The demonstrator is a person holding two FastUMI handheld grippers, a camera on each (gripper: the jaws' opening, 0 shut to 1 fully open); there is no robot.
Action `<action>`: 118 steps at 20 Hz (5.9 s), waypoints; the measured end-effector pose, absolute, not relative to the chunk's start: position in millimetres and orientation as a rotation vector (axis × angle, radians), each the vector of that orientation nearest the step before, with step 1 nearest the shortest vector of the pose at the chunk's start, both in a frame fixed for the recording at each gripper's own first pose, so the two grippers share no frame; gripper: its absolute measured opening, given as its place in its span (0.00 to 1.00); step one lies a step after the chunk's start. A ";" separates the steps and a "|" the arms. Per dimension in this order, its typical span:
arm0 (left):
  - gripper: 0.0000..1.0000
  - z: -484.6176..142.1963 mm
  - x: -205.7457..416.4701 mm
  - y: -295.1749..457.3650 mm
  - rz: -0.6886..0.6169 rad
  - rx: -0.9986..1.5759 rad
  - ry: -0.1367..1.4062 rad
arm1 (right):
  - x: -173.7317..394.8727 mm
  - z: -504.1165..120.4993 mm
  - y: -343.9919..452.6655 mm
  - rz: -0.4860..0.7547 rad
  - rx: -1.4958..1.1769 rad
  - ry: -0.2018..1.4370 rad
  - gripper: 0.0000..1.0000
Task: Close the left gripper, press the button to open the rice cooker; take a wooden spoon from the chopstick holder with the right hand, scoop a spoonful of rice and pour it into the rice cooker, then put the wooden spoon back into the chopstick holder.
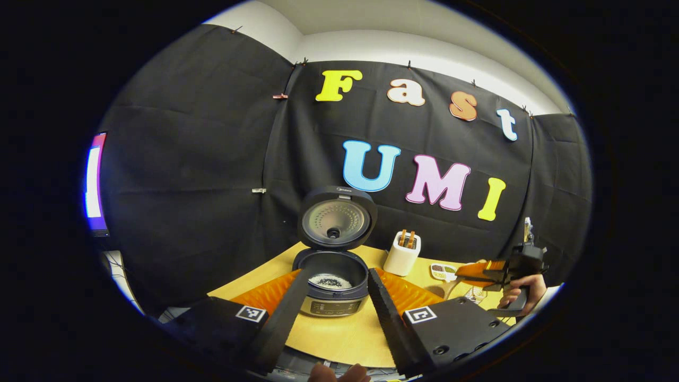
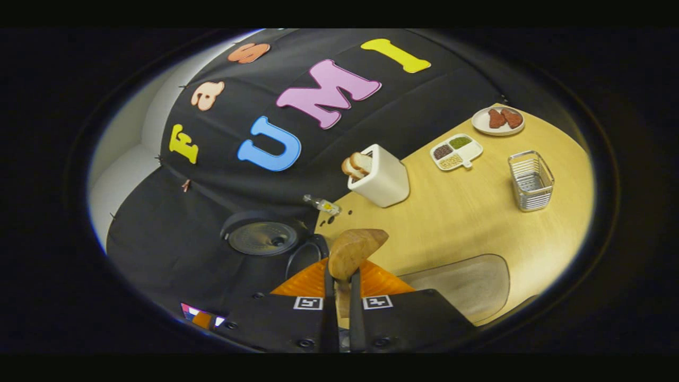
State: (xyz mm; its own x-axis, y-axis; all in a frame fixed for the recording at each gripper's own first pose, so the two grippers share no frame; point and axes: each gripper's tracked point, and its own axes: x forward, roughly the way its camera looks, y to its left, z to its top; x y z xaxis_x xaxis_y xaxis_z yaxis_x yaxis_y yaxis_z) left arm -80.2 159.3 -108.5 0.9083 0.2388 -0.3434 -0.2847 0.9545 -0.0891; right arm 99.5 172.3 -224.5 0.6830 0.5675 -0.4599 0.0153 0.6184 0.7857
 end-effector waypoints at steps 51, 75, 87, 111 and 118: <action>0.80 -113.2 -127.1 243.5 0.416 -0.198 0.312 | 85.2 -195.8 405.7 0.749 -0.352 0.235 0.12; 0.80 -112.4 -54.0 115.9 0.259 -0.126 0.354 | 123.2 -205.0 30.9 0.244 0.269 0.534 0.12; 0.80 -122.6 -33.2 54.1 0.338 -0.078 0.426 | 189.2 -266.0 -115.3 0.063 0.383 0.566 0.07; 0.77 -138.1 -8.1 -8.9 0.279 0.026 0.541 | 204.7 -381.2 -147.1 0.003 0.504 0.699 0.18; 0.77 -139.0 -8.8 -16.0 0.258 0.024 0.534 | 192.5 -373.9 -155.2 0.005 0.565 0.698 0.59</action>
